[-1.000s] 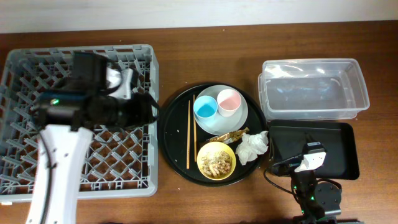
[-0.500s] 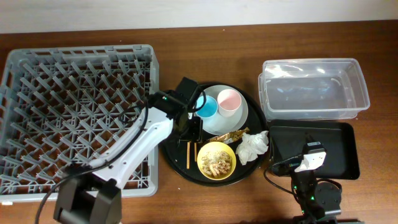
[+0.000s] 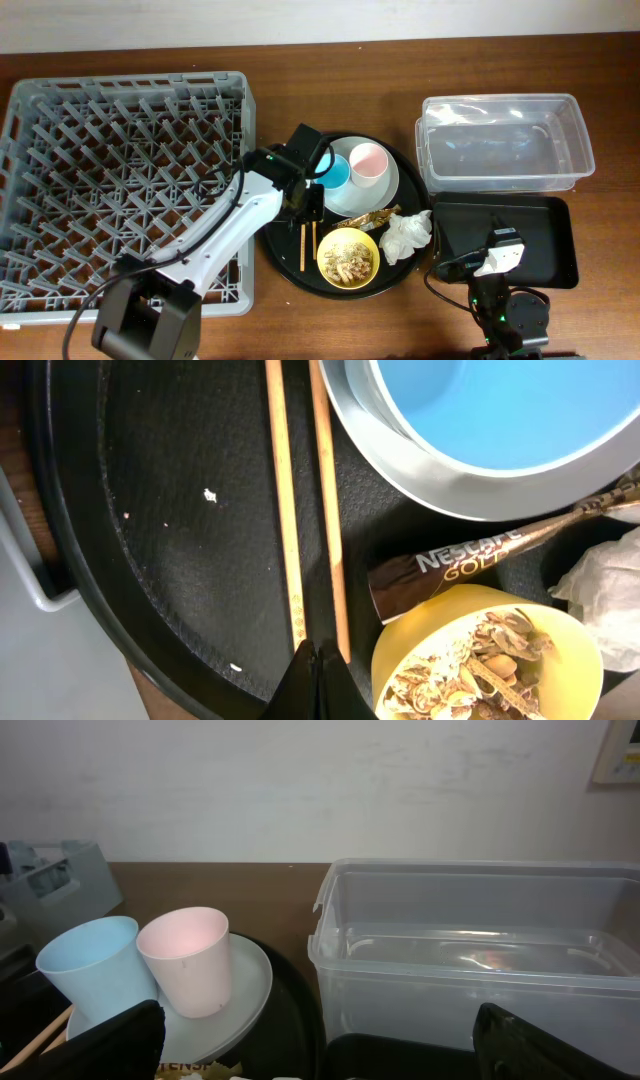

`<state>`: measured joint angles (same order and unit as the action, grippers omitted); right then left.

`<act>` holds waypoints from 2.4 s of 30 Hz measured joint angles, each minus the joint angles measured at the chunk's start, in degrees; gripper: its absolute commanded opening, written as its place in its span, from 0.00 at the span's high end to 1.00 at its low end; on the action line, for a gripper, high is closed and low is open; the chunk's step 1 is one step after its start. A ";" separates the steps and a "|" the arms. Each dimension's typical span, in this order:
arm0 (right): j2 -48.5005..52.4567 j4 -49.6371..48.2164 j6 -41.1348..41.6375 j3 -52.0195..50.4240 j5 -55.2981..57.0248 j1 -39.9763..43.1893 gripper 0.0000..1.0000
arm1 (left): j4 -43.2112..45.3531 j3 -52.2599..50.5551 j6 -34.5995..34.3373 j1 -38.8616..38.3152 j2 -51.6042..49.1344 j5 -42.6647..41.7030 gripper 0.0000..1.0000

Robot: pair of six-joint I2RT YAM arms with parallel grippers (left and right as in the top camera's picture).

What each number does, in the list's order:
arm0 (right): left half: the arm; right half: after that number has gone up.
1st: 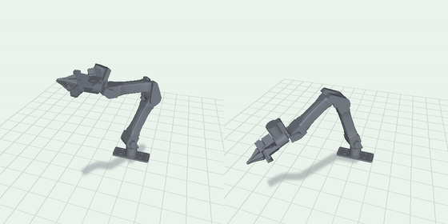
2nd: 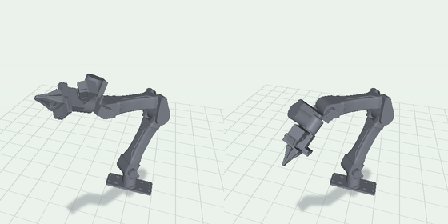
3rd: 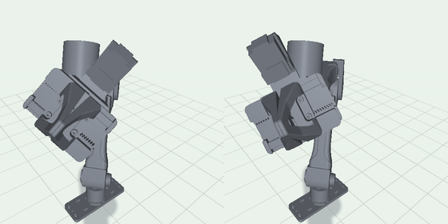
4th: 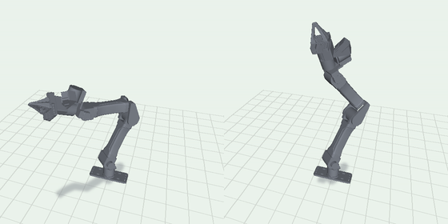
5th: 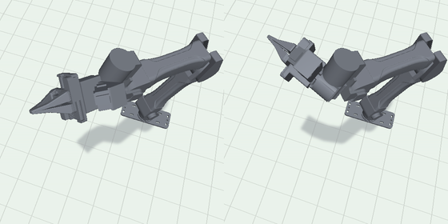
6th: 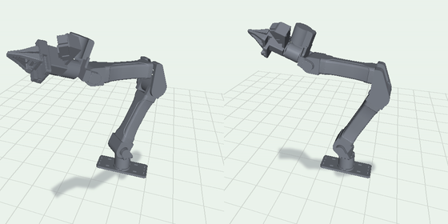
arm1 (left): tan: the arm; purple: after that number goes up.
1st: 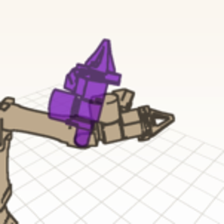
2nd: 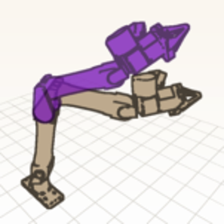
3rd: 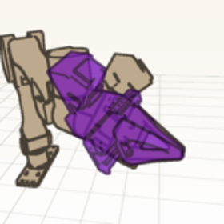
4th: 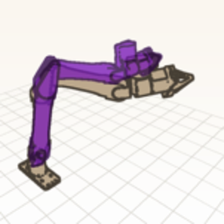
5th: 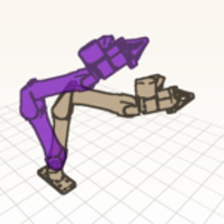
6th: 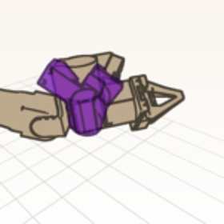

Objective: Sort waste into correct bins and load items into the dishwasher rack
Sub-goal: 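Reach the left gripper to the chopsticks on the black tray and grasp, then lift the chopstick with the left gripper and move it over the rack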

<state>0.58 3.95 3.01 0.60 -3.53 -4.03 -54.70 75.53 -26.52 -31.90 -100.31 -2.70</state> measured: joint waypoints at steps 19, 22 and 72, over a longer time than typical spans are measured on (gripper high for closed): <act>0.00 0.00 0.02 0.00 0.00 0.00 0.01 | 4.66 -0.33 -1.84 -2.60 -13.18 4.92 0.80; 0.00 0.00 0.02 0.00 0.00 0.00 0.01 | 4.68 -0.33 -1.84 -2.60 -13.16 4.92 0.80; 0.04 0.00 0.04 0.00 0.00 0.00 0.01 | -10.91 3.91 7.67 16.39 12.68 11.56 0.51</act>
<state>0.62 3.95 3.05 0.60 -3.53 -4.03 -65.60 79.44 -18.85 -15.51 -87.64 8.86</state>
